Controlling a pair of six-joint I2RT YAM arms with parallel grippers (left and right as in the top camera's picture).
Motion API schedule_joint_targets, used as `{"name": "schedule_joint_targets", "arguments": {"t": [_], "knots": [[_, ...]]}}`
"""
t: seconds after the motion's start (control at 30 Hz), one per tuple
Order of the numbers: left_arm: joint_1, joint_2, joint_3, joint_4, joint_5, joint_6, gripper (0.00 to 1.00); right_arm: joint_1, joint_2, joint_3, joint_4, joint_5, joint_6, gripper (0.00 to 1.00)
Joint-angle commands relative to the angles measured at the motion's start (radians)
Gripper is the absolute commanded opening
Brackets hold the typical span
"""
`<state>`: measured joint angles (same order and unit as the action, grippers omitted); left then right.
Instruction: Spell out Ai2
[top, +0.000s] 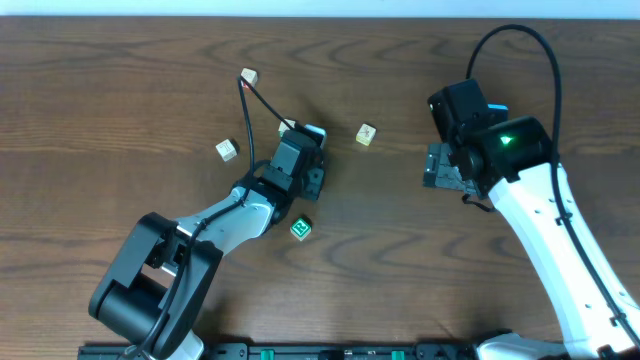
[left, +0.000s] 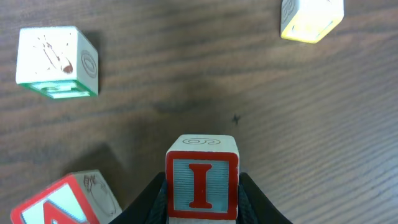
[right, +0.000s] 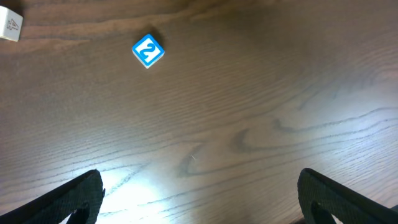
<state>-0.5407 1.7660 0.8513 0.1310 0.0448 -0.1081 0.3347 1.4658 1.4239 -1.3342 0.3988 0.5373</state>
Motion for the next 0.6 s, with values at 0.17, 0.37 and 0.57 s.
{"name": "schedule_joint_targets", "arguments": {"t": [0.17,0.37,0.57], "knots": [[-0.004,0.012,0.016,-0.038,-0.026,-0.013,0.25,-0.008,-0.002,-0.001,-0.001,0.023,0.008,0.99],[-0.004,0.012,0.016,-0.047,-0.019,-0.012,0.37,-0.008,-0.002,-0.001,-0.001,0.023,0.008,0.99],[-0.004,0.012,0.016,-0.036,-0.019,-0.012,0.46,-0.008,-0.002,-0.001,-0.002,0.023,0.008,0.99]]}}
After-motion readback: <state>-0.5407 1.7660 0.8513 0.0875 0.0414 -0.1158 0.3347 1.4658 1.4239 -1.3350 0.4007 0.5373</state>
